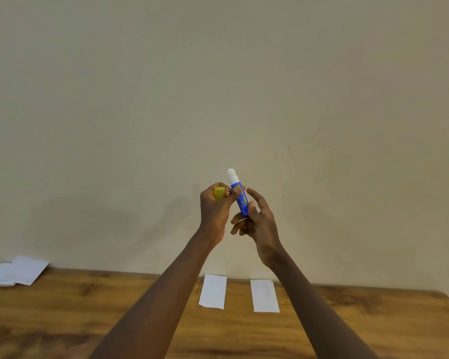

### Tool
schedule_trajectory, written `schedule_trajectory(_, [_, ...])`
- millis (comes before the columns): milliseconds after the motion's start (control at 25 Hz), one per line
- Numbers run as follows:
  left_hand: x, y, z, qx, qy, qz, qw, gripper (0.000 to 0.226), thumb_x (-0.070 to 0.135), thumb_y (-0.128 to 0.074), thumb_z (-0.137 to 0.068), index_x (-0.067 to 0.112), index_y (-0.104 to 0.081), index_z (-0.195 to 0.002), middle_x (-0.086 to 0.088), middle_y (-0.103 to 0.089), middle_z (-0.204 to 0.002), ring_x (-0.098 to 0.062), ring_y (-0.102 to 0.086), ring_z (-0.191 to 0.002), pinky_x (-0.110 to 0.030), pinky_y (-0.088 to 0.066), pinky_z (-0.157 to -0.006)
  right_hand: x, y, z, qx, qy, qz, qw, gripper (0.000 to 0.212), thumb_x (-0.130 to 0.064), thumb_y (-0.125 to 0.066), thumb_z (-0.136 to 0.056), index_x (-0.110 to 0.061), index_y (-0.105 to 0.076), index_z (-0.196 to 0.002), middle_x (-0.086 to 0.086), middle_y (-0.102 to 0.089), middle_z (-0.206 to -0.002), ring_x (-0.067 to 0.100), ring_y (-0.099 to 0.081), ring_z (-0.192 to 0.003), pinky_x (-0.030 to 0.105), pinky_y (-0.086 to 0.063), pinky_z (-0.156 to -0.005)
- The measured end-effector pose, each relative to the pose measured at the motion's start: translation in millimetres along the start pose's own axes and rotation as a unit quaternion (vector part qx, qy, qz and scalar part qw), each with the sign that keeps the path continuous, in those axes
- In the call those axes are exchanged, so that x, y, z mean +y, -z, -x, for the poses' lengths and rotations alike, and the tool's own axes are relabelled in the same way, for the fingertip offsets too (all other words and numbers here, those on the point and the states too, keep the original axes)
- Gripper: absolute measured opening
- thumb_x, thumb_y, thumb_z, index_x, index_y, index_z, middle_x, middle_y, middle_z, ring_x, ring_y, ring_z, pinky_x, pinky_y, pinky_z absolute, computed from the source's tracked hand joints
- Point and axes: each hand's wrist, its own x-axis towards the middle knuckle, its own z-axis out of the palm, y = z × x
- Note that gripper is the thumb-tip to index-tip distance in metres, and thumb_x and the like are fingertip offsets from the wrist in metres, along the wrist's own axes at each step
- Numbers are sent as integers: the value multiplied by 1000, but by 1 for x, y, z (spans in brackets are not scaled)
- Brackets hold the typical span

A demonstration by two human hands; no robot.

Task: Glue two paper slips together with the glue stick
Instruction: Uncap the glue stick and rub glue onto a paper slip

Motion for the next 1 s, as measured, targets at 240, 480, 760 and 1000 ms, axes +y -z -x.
schedule_trajectory(240, [-61,6,11,-39,89,-35,995,25,1,-61,-80,10,-46,-62,-5,-52,-59,0,-51,-40,-14,-42,-38,55,4,5,60,-9,11,998,33,-18,-58,-85,-22,-43,-114,10,-64,-83,10,-63,-55,18,-51,-51])
schedule_trajectory(480, [-163,39,31,-16,199,-109,974,15,14,-64,-80,8,-54,-72,-4,-54,-62,-9,-53,-56,-20,-47,-47,158,-5,28,62,-17,125,990,33,-13,-46,-91,-33,-40,-117,4,-60,-90,10,-59,-55,19,-53,-48])
schedule_trajectory(760, [-258,77,59,46,275,-174,944,13,19,-55,-87,9,-54,-97,-13,-63,-98,-24,-59,-88,-33,-46,-74,269,-12,41,-29,7,448,894,27,-22,-56,-86,-24,-55,-113,0,-55,-108,9,-52,-87,9,-48,-64])
schedule_trajectory(1000, [-287,88,57,114,296,-280,906,26,12,-57,-86,3,-53,-110,-17,-59,-111,-28,-56,-97,-33,-49,-76,308,-15,33,-53,-80,482,871,18,-32,-58,-84,-32,-44,-96,4,-56,-112,9,-56,-85,4,-46,-55])
